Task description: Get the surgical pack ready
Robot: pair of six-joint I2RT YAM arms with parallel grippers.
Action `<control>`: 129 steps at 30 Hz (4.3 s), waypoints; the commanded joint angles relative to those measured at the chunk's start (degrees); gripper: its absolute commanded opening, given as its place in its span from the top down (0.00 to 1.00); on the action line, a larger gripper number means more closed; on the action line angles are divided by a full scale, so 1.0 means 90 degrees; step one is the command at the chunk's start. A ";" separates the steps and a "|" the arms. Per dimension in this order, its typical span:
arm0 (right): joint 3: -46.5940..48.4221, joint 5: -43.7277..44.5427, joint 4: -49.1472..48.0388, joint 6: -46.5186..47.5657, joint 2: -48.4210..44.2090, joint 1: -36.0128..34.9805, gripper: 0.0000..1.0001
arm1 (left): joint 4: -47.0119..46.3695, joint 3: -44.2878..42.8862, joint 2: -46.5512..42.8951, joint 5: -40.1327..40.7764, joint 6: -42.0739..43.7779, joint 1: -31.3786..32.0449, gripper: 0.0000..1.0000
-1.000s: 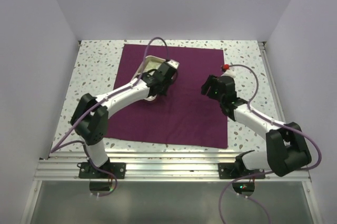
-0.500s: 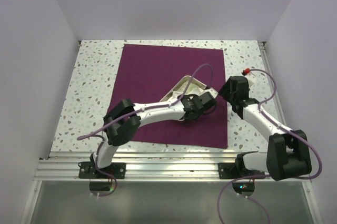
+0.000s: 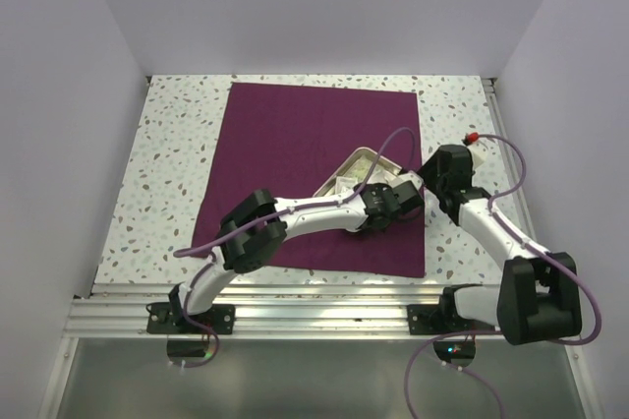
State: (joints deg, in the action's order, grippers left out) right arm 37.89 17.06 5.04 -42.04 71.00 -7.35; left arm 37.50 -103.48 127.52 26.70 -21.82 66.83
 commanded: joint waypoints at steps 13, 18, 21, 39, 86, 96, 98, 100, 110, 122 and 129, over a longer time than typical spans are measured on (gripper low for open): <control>0.0360 -0.0352 -0.0237 -0.0153 0.0362 0.0280 0.41 | -0.0357 0.0598 -0.1385 0.0110 -0.0280 0.0104 0.32; 0.0829 -0.1522 -0.0937 0.0150 0.1084 0.0699 0.39 | -0.0766 0.2147 -0.3004 0.0216 -0.0542 0.0075 0.19; 0.1180 -0.2566 -0.1369 0.0247 0.2019 0.0981 0.36 | -0.1021 0.3370 -0.4225 0.0461 -0.0982 -0.0100 0.09; 0.2519 -0.2550 -0.1478 0.0794 0.4015 0.1139 0.29 | -0.2467 0.7776 -0.7323 -0.0915 -0.3570 -0.1253 0.00; 0.2948 -0.2726 -0.1156 0.0902 0.4659 0.0944 0.81 | 0.1176 0.7875 -0.5586 0.1086 -0.9587 -0.1400 0.62; 0.2539 -0.1927 -0.0999 0.0580 0.4202 0.0944 1.00 | 0.0700 0.7992 -0.5995 0.1594 -0.8635 -0.1915 1.00; 0.2364 -0.1751 -0.0951 0.0492 0.4016 0.0944 1.00 | 0.0115 0.8128 -0.6171 0.1458 -0.8134 -0.2393 1.00; 0.2217 -0.1468 -0.0824 0.0424 0.3714 0.0944 1.00 | -0.0336 0.8216 -0.6239 0.1399 -0.7372 -0.2688 1.00; 0.0578 -0.1115 -0.0804 -0.0220 0.2259 0.0925 1.00 | -0.1977 0.7242 -0.5040 0.0608 -0.4852 -0.4815 1.00; -0.0509 -0.0929 -0.0345 -0.0534 0.0510 0.0408 1.00 | -0.2174 0.5231 -0.3106 -0.0193 -0.3474 -0.6223 1.00; -0.0342 -0.0938 0.0143 -0.0397 0.0471 0.0407 0.98 | -0.2193 0.4789 -0.2588 -0.0047 -0.3366 -0.6468 1.00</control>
State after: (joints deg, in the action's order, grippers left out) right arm 33.76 6.79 3.68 -45.56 76.75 -3.64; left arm 19.25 -58.89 102.04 25.63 -54.15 10.13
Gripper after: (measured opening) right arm 0.022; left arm 0.013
